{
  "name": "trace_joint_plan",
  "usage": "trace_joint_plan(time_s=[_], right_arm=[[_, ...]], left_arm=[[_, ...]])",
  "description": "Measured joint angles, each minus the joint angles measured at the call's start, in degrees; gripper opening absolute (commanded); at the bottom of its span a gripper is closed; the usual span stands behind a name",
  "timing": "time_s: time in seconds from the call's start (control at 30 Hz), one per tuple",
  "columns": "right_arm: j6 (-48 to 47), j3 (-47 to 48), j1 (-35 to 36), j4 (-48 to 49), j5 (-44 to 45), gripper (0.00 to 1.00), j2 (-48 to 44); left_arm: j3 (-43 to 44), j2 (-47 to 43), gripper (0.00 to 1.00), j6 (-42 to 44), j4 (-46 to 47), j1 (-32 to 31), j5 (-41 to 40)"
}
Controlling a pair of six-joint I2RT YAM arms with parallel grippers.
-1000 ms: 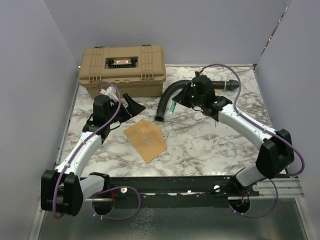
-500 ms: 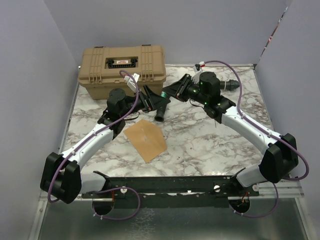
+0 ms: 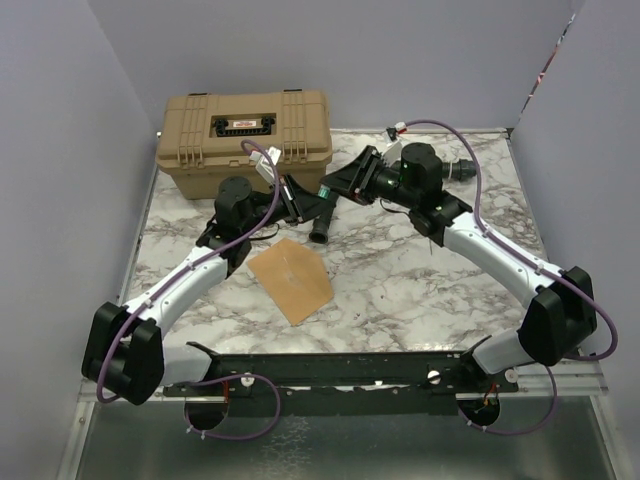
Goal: Place the letter into the envelope and seal it
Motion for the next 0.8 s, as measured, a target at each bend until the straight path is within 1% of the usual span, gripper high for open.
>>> trace_joint_plan(time_s=[0.03, 0.07, 0.17, 0.37, 0.43, 0.53, 0.63, 0.77, 0.8], right_arm=[[-1.1, 0.3, -0.1, -0.6, -0.6, 0.56, 0.0], [-2.2, 1.0, -0.1, -1.7, -1.3, 0.57, 0.0], [-6.6, 4.7, -0.2, -6.4, -3.8, 0.57, 0.1], [-12.5, 11.9, -0.2, -13.2, -11.3, 0.57, 1.0], [-14.2, 13.5, -0.2, -16.1, -13.3, 0.58, 1.9], [-17.1, 15.8, -0.2, -21.6, -15.3, 0.58, 3.1], [-18.8, 16.2, -0.2, -25.0, -16.5, 0.52, 3.3], [-19.4, 16.2, -0.2, -26.1, -19.1, 0.41, 3.1], [-19.5, 16.2, -0.2, -26.1, -19.5, 0.36, 3.0]], left_arm=[[0.0, -0.2, 0.00, 1.1, -0.2, 0.0, 0.5], [0.0, -0.5, 0.00, 3.0, -0.8, 0.0, 1.1], [0.5, -2.1, 0.00, 10.1, -4.6, 0.0, 4.2], [6.5, -2.6, 0.00, 25.1, -14.4, 0.1, 11.8], [7.7, -2.7, 0.00, 28.0, -16.3, 0.3, 13.2], [8.6, -2.7, 0.00, 31.4, -18.2, 0.9, 15.3], [8.6, -2.7, 0.00, 33.1, -19.3, 1.7, 17.0], [8.6, -2.6, 0.00, 34.1, -20.5, 2.6, 19.3], [8.6, -2.6, 0.00, 34.1, -20.6, 2.7, 19.8]])
